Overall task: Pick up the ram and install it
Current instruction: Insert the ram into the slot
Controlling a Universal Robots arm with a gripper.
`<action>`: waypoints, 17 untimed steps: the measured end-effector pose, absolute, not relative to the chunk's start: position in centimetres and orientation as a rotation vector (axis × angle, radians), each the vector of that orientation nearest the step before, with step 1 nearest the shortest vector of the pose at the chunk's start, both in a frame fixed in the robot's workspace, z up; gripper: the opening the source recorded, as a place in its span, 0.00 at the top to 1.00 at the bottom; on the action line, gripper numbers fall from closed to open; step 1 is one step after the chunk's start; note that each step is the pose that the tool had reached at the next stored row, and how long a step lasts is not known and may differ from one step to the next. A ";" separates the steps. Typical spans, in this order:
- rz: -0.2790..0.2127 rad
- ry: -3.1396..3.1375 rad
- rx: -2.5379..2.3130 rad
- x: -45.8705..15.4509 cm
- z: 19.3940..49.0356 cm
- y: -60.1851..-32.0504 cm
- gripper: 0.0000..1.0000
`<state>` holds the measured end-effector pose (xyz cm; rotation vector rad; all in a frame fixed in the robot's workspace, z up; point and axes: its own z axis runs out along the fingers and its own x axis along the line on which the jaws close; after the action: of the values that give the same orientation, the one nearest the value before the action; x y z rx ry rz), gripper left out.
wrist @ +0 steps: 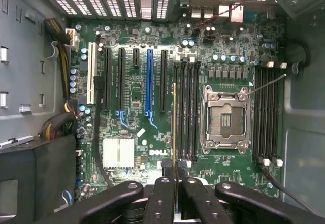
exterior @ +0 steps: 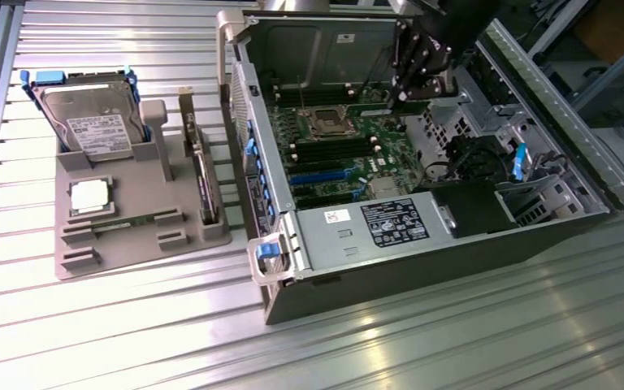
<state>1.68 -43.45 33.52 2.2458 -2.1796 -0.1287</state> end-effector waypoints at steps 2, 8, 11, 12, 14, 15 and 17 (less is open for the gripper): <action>-0.129 -2.180 2.246 1.7 33.1 -43.4 0.88; -0.129 -2.180 2.246 1.6 32.0 -43.4 0.88; -0.129 -2.180 2.246 1.6 31.8 -43.4 0.88; -0.129 -2.180 2.246 1.5 31.6 -43.4 0.88; -0.129 -2.180 2.246 1.4 31.2 -43.5 0.88; -0.129 -2.180 2.246 1.4 31.1 -43.5 0.88; -0.129 -2.180 2.246 1.4 30.9 -43.5 0.88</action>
<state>1.36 -43.46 30.90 2.2458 -2.1796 -0.1286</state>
